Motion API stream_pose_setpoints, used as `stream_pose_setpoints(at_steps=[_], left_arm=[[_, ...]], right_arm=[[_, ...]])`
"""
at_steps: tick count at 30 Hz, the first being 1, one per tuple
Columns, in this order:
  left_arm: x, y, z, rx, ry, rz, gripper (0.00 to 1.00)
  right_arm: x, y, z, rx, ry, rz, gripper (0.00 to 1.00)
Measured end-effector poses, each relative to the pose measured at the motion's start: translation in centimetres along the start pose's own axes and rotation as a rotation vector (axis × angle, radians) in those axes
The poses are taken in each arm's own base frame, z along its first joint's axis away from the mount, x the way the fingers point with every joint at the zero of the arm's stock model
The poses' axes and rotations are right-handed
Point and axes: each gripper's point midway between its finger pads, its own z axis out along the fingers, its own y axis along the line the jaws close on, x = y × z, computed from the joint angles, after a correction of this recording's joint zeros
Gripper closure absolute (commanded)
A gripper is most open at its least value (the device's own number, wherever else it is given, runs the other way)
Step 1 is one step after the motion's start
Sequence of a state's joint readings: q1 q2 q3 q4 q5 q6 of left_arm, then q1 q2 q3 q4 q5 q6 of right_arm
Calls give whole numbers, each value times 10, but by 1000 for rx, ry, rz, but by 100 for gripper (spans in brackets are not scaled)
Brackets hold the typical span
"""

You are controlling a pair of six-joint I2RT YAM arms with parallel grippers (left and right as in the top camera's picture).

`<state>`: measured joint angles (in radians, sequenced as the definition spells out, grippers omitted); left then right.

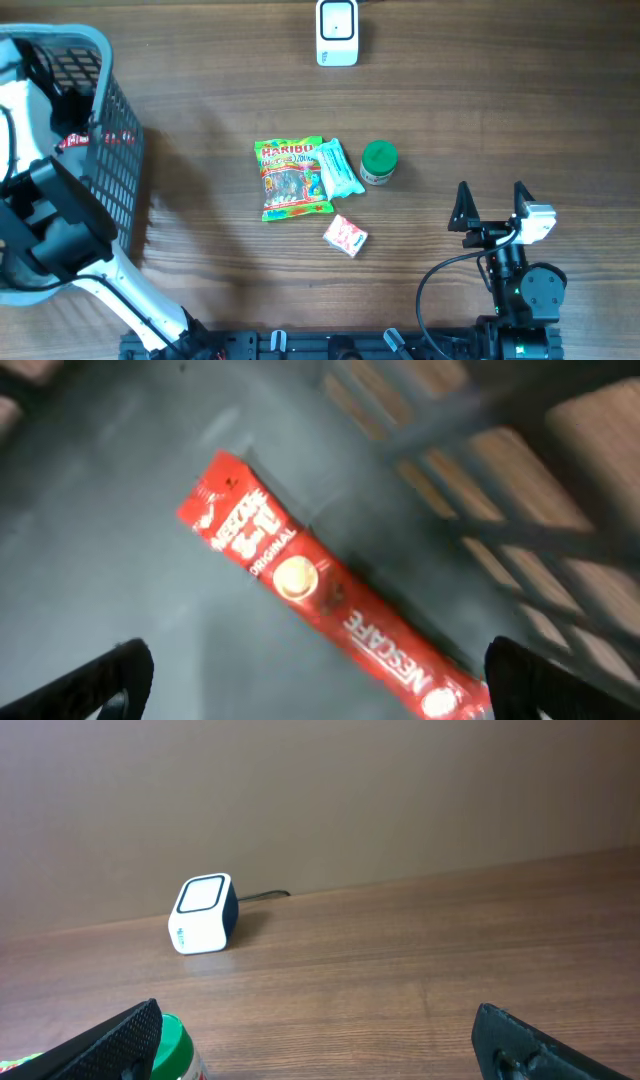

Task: Scan the item barcode
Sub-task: 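Grasp the red Nescafe stick with left gripper, lay it on Haribo bag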

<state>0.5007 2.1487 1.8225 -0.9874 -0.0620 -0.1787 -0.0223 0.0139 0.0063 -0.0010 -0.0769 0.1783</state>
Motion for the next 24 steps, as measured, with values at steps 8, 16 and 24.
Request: stream_pose_setpoints(at_steps=[8,16,24], left_arm=[[8,-4,43,31,-31,-41,0],[6,-2,47,20,-51,-12,86],[19,10,47,-21,-33,20,96]], right_arm=[[0,0,0,0,0,0,1],[0,0,0,0,0,0,0],[0,0,0,0,0,0,0]])
